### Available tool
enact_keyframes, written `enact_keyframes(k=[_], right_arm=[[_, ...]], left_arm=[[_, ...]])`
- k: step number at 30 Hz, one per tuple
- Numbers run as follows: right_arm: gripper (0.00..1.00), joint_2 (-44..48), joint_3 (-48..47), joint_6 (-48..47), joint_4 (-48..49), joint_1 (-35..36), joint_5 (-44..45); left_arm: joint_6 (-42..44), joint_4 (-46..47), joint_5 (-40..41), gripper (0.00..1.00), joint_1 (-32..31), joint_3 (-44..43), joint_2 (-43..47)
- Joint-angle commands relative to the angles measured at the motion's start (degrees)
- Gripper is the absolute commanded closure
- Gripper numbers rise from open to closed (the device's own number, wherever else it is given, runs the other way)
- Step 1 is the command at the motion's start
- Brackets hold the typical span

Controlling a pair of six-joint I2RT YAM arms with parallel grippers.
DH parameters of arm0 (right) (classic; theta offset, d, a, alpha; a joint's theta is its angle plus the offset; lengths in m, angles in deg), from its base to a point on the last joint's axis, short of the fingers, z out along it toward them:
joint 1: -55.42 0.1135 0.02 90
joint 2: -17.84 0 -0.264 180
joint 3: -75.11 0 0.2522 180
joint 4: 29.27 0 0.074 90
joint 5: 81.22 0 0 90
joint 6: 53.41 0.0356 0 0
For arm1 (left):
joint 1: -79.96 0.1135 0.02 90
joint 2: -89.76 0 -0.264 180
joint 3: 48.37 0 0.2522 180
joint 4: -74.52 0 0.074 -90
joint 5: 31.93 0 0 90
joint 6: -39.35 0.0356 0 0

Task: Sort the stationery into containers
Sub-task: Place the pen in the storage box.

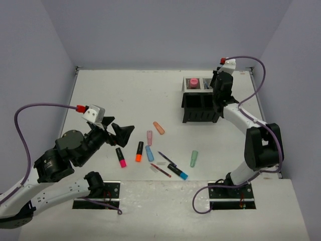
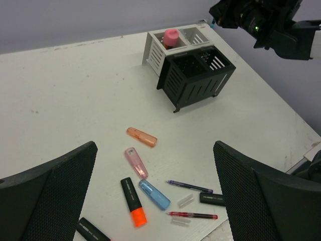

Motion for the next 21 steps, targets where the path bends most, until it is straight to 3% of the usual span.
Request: enact_keyframes(k=[1,5,11,17,21], right_arm=[[0.98,-4.8,-5.2,-2.9,4.4,-0.1,-2.8],[0.87,-8.2,-6.9,-2.6,4.4,-0.3,-3.9],[0.84,-11.3,-8.8,-3.2,3.4,-0.6,-5.7],[0.57,-10.4,-8.0,-3.4,1.3,-0.7,-6.7],[0.52,-8.8,-6.4,-3.8,1.0,-0.7,-6.6]], left_arm=[[-0.1,-0.5,-0.8,0.00,-0.1,2.3,1.0],[0.1,-0.7,-0.2,0.00,0.0,3.6,0.5],[0.2,0.5,0.6,0.00,-0.1,6.5,1.6],[-0.1,0.9,2.0,0.00,-0.1,8.3,2.9],[-1.0,-0.3,4.9,0.00,-0.1,8.5,1.3]])
